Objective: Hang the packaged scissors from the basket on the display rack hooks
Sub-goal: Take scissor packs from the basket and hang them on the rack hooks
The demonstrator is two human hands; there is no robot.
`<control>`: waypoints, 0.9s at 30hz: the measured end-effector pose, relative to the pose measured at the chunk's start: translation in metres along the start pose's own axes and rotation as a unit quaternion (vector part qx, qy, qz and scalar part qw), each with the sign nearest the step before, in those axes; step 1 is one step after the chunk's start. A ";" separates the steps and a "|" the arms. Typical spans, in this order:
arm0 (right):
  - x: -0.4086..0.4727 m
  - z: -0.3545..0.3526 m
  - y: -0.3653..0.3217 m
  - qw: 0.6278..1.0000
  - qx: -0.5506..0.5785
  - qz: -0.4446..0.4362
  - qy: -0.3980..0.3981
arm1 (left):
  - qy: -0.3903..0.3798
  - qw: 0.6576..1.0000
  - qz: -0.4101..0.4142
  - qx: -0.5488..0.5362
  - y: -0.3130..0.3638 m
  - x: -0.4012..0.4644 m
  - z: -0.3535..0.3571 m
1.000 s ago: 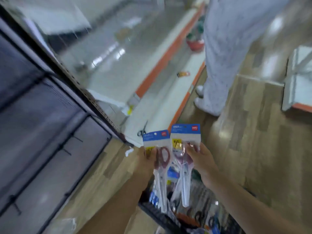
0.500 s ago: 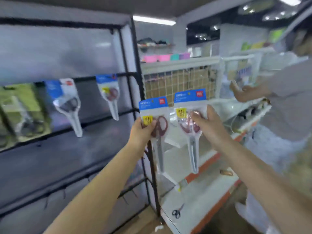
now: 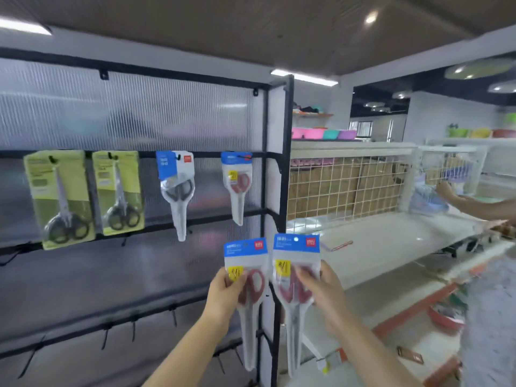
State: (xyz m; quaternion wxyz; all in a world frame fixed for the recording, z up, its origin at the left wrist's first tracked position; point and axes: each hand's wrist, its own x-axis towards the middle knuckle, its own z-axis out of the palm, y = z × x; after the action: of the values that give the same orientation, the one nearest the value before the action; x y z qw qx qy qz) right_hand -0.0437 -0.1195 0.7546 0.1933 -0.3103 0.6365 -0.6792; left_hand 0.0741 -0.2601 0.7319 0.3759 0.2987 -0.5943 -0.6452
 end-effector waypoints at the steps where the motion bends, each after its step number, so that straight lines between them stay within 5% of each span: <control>1: 0.012 0.003 0.003 1.000 -0.001 0.007 0.003 | 0.005 1.000 -0.006 -0.003 -0.004 0.013 -0.003; 13: 0.147 0.052 -0.049 0.993 -0.017 -0.072 0.093 | -0.003 0.997 0.072 -0.033 0.046 0.138 -0.013; 27: 0.232 0.094 -0.090 0.986 0.054 -0.127 0.093 | -0.028 0.989 0.147 -0.009 0.089 0.212 -0.011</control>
State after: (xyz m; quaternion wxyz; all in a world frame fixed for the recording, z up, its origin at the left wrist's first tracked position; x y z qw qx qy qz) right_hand -0.1392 -0.3314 0.8835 0.0618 -0.3130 0.5691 -0.7578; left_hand -0.0195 -0.4452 0.8314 0.4525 0.1868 -0.6361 -0.5964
